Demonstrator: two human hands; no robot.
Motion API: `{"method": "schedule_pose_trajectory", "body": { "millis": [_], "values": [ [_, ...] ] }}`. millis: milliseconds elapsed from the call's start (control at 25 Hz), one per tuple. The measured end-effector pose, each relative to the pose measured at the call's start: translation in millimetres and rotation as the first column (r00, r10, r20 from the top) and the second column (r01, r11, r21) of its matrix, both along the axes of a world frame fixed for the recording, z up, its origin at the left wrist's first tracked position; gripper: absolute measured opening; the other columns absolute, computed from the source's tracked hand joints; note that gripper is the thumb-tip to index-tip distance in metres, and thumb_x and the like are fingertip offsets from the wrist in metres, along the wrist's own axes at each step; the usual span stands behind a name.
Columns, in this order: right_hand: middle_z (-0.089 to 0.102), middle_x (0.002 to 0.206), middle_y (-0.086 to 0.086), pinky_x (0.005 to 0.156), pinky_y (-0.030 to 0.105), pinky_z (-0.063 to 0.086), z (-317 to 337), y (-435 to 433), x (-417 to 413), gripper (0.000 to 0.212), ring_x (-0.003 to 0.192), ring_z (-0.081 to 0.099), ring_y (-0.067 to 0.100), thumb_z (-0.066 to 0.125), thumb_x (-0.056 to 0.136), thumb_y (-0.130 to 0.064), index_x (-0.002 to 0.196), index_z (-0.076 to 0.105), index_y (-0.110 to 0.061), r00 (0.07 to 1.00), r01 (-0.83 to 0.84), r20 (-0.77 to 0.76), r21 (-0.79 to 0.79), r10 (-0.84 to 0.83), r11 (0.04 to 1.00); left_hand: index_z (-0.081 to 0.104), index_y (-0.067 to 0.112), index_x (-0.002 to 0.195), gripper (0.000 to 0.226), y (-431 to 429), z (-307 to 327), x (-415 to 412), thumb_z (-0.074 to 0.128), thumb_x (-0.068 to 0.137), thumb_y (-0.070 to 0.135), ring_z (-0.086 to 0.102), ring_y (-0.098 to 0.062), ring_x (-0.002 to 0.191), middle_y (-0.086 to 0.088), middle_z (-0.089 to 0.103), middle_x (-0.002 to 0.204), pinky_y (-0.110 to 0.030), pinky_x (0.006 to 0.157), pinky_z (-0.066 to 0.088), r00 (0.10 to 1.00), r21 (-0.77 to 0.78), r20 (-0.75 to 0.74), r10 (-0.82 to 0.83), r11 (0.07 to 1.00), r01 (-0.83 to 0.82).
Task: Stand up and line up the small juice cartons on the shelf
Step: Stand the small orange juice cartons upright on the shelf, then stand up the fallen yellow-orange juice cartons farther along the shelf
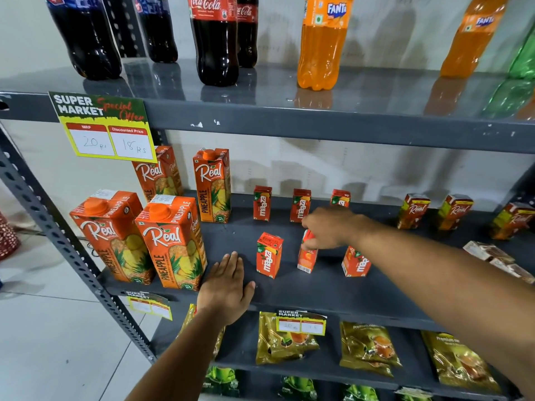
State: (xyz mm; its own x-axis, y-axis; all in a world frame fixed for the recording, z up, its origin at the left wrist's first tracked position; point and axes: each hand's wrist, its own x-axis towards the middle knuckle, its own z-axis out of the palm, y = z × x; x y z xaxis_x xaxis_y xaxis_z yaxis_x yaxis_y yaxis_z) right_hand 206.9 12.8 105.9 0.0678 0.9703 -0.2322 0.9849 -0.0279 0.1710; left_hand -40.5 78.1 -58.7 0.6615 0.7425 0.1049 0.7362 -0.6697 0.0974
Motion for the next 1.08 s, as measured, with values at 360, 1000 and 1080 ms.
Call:
{"method": "schedule_pose_trajectory", "body": {
  "millis": [360, 1000, 1080],
  "values": [
    [0.054, 0.069, -0.003, 0.062, 0.031, 0.043, -5, 3, -24, 0.058, 0.073, 0.056, 0.018, 0.04, 0.082, -0.074, 0.082, 0.058, -0.019, 0.96, 0.273, 0.034, 0.099, -0.278, 0.957, 0.01, 0.004, 0.15, 0.091, -1, 3, -1, -0.006, 0.08, 0.06, 0.003, -0.023, 0.149, -0.011, 0.006, 0.161, -0.034, 0.116, 0.001, 0.999, -0.006, 0.032, -0.008, 1.0, 0.009],
    [0.065, 0.123, 0.013, 0.089, 0.034, 0.051, 23, -210, 221, 0.047, 0.109, 0.062, 0.034, 0.06, 0.082, -0.049, 0.115, 0.064, -0.016, 0.665, 0.747, -0.162, 0.184, -0.729, 0.639, 0.037, 0.006, 0.142, 0.063, -134, -9, 80, 0.033, 0.095, 0.047, 0.013, -0.024, 0.146, -0.011, 0.03, 0.154, -0.036, 0.116, 0.01, 0.857, 0.137, 0.129, -0.5, 0.864, 0.484],
    [0.067, 0.12, 0.013, 0.087, 0.034, 0.053, 5, -240, 248, 0.046, 0.105, 0.064, 0.032, 0.061, 0.081, -0.049, 0.11, 0.067, -0.014, 0.618, 0.785, -0.117, 0.153, -0.777, 0.601, 0.035, 0.007, 0.144, 0.064, -157, 1, 133, 0.036, 0.094, 0.046, 0.015, -0.025, 0.147, -0.01, 0.027, 0.156, -0.037, 0.115, 0.01, 0.83, 0.165, 0.118, -0.545, 0.835, 0.525]
  ]
}}
